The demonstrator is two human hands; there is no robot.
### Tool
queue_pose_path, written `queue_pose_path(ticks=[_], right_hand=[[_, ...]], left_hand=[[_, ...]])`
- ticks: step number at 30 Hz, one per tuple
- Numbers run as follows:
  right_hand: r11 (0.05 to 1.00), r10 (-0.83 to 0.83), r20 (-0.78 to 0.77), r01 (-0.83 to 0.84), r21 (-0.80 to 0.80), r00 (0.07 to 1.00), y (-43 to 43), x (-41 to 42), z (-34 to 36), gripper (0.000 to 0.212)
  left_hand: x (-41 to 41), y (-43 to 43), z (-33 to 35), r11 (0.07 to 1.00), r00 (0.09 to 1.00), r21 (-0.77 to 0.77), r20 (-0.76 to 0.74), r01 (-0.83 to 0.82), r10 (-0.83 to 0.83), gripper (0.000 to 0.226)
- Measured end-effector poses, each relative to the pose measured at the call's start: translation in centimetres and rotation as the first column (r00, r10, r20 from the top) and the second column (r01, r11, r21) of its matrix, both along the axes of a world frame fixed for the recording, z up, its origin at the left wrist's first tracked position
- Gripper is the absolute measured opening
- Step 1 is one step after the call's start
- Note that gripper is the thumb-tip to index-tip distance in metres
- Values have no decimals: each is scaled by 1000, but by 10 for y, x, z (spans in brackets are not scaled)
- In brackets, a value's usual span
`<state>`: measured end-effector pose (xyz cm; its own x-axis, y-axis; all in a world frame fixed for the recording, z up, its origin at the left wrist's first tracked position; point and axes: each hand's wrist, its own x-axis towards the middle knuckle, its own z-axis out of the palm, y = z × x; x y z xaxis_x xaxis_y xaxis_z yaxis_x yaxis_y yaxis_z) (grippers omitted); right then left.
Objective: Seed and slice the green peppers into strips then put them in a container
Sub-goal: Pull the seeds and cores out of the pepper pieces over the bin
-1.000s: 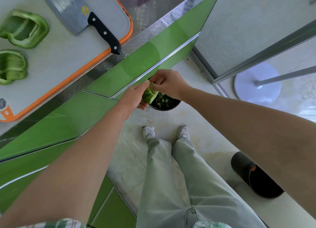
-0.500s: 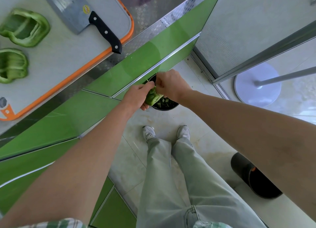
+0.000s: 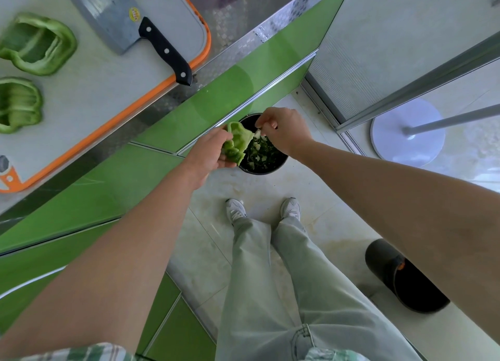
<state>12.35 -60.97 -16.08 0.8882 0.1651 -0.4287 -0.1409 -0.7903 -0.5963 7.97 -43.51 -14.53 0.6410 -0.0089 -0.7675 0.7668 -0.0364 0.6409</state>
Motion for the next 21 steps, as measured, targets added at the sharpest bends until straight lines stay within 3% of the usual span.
queue_pose_path(ticks=[3, 6, 9, 13, 17, 21], right_hand=[[975, 60, -73, -42, 218, 996, 3, -1, 7, 21], [985, 135, -63, -126, 120, 989, 10, -1, 5, 33], [985, 173, 8, -173, 18, 985, 16, 0, 1, 22], [985, 142, -23, -139, 99, 990, 10, 0, 0, 28], [1000, 4, -50, -3, 28, 999, 1, 0, 2, 24], [991, -3, -21, 6, 131, 1000, 3, -1, 8, 26]], left_hand=[[2, 0, 2, 997, 998, -43, 5, -63, 63, 20], [3, -1, 2, 994, 997, -88, 3, -70, 71, 28], [4, -1, 2, 992, 996, -89, 3, -85, 85, 30], [6, 3, 2, 979, 985, -110, 11, -171, 174, 30], [3, 6, -1, 981, 990, -138, 9, -137, 140, 38], [1, 7, -5, 982, 992, -144, 9, -122, 125, 46]])
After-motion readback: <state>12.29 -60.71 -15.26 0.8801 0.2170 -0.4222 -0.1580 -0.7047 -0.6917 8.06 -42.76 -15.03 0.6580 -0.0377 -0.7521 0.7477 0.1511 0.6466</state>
